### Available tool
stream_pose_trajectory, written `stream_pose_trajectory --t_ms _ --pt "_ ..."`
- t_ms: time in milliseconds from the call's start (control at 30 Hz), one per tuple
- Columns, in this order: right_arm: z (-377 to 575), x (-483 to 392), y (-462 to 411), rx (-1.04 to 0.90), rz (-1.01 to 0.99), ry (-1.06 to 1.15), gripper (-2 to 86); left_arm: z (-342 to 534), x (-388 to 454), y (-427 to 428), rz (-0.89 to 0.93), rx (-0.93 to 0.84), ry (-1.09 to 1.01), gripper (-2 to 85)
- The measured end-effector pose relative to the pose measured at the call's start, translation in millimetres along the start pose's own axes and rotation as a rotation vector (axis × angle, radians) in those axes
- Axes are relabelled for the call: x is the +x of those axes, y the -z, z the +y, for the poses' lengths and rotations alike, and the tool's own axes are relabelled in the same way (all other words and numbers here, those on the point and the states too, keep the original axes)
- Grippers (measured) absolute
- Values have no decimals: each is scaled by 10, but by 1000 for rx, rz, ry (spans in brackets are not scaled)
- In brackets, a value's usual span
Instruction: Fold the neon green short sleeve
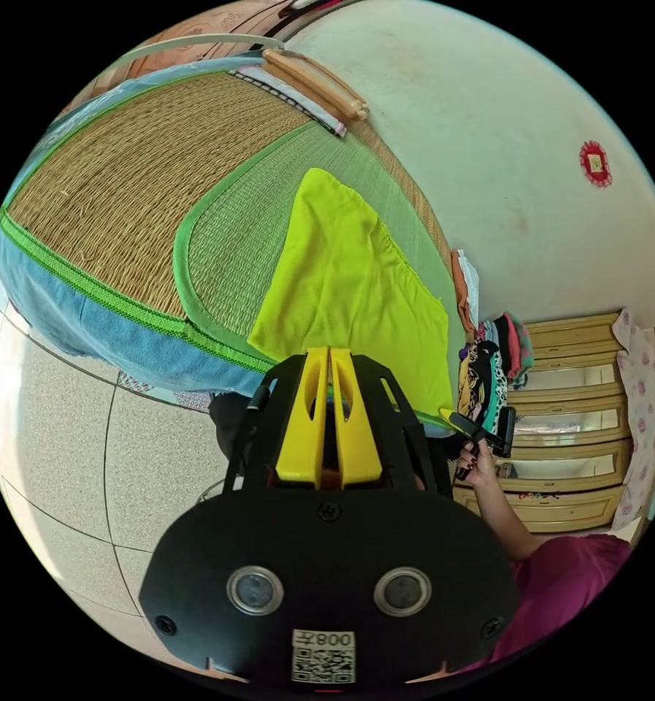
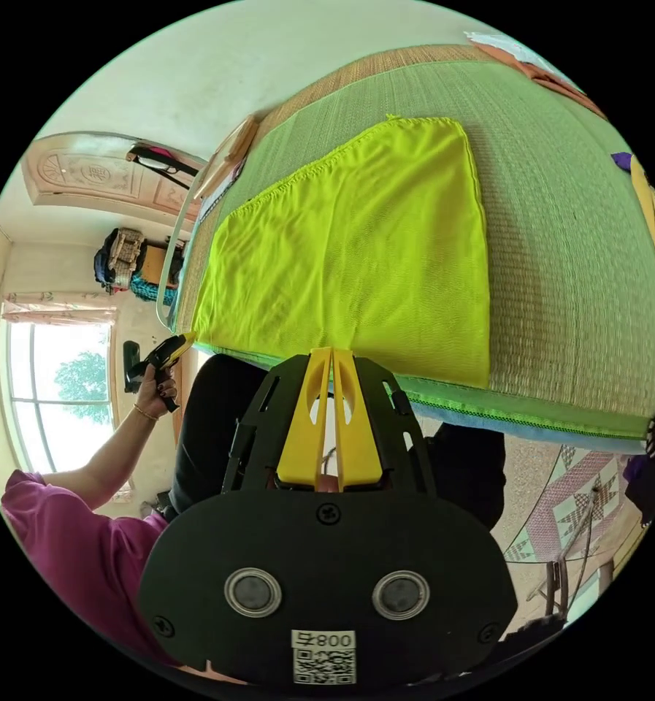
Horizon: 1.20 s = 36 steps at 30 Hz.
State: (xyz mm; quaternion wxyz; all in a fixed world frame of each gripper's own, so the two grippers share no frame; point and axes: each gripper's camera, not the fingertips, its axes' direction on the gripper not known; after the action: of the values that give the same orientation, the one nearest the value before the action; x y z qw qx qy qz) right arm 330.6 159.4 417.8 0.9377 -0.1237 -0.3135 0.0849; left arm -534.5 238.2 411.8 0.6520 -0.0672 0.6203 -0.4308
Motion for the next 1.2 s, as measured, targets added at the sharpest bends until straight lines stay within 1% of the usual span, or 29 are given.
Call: stream_pose_trajectory --t_ms 133,300,500,733,1033,1200 --pt "286 237 294 109 17 -73 13 210 110 -264 52 -32 -78 3" --pt "536 622 529 192 -15 -162 56 413 275 -736 83 -119 -166 5" --pt "518 782 460 173 -52 -149 83 678 586 -1383 100 -240 -305 10" --pt "524 871 413 166 -74 -112 88 1036 950 -2120 94 -359 -479 19" --pt "545 974 408 149 -115 -69 73 1477 1324 -3009 81 -461 -651 25" --pt "567 1032 475 146 -144 -48 40 1692 1473 -3466 69 -497 -712 28"
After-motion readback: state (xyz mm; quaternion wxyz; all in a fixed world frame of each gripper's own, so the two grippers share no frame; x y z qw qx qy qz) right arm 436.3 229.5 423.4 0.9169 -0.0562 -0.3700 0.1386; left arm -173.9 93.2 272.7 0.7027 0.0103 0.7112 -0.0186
